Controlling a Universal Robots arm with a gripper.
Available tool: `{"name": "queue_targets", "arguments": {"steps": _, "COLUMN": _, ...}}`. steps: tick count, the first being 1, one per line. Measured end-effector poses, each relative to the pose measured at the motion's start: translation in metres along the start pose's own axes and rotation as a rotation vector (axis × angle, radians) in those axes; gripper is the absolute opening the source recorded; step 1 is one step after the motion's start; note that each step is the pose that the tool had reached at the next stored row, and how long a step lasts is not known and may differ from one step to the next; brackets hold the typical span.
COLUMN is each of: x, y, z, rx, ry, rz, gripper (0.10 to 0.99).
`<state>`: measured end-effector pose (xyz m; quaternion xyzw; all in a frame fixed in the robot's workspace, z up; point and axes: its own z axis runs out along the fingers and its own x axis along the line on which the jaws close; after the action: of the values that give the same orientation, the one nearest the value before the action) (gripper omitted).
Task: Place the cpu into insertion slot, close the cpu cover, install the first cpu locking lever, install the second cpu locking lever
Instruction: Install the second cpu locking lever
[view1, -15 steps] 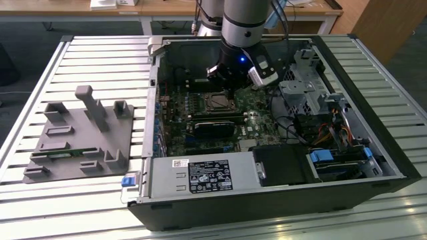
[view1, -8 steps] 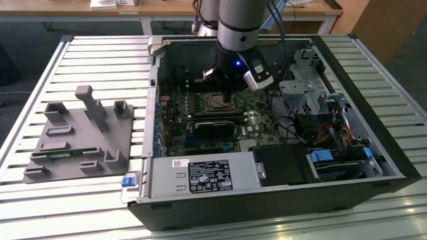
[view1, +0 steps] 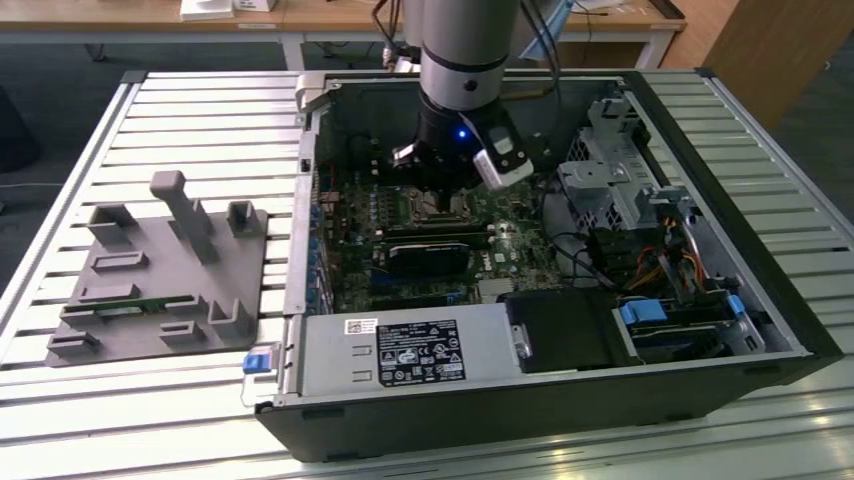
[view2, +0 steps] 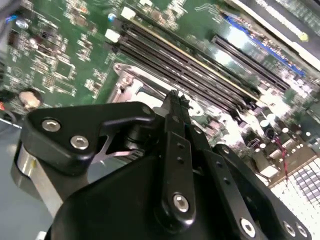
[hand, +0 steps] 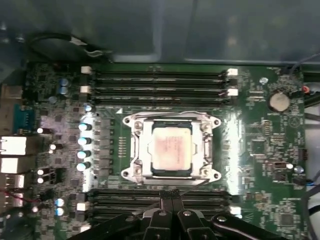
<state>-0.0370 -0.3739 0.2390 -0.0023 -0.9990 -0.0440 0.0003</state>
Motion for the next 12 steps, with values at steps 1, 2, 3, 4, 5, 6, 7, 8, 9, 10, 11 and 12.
{"name": "queue_targets", "arguments": {"steps": 1, "x": 0.0019, "y": -0.0003, "z": 0.0003, "rx": -0.002, "ry": 0.0000, "rz": 0.000, "gripper": 0.106}}
{"name": "queue_targets", "arguments": {"steps": 2, "x": 0.0041, "y": -0.0005, "z": 0.0006, "rx": -0.003, "ry": -0.0001, "rz": 0.000, "gripper": 0.106}}
{"name": "queue_targets", "arguments": {"steps": 3, "x": 0.0072, "y": -0.0006, "z": 0.0008, "rx": -0.004, "ry": 0.0000, "rz": 0.000, "gripper": 0.106}}
{"name": "queue_targets", "arguments": {"steps": 4, "x": 0.0106, "y": -0.0007, "z": 0.0011, "rx": -0.004, "ry": 0.0000, "rz": 0.000, "gripper": 0.106}}
{"name": "queue_targets", "arguments": {"steps": 5, "x": 0.0129, "y": -0.0008, "z": 0.0019, "rx": -0.004, "ry": -0.0001, "rz": 0.000, "gripper": 0.106}}
{"name": "queue_targets", "arguments": {"steps": 6, "x": 0.0142, "y": -0.0010, "z": 0.0032, "rx": -0.004, "ry": 0.0001, "rz": 0.000, "gripper": 0.106}}
{"name": "queue_targets", "arguments": {"steps": 7, "x": 0.0151, "y": -0.0012, "z": 0.0049, "rx": -0.004, "ry": 0.0008, "rz": 0.000, "gripper": 0.106}}
{"name": "queue_targets", "arguments": {"steps": 8, "x": 0.0158, "y": -0.0013, "z": 0.0063, "rx": -0.004, "ry": 0.0011, "rz": 0.000, "gripper": 0.106}}
{"name": "queue_targets", "arguments": {"steps": 9, "x": 0.0161, "y": -0.0016, "z": 0.0064, "rx": -0.010, "ry": 0.0014, "rz": 0.001, "gripper": 0.106}}
{"name": "queue_targets", "arguments": {"steps": 10, "x": 0.0164, "y": -0.0017, "z": 0.0065, "rx": -0.023, "ry": 0.0013, "rz": 0.002, "gripper": 0.106}}
{"name": "queue_targets", "arguments": {"steps": 11, "x": 0.0167, "y": -0.0020, "z": 0.0066, "rx": -0.035, "ry": 0.0013, "rz": 0.002, "gripper": 0.106}}
{"name": "queue_targets", "arguments": {"steps": 12, "x": 0.0168, "y": -0.0029, "z": 0.0067, "rx": -0.041, "ry": 0.0012, "rz": 0.003, "gripper": 0.106}}
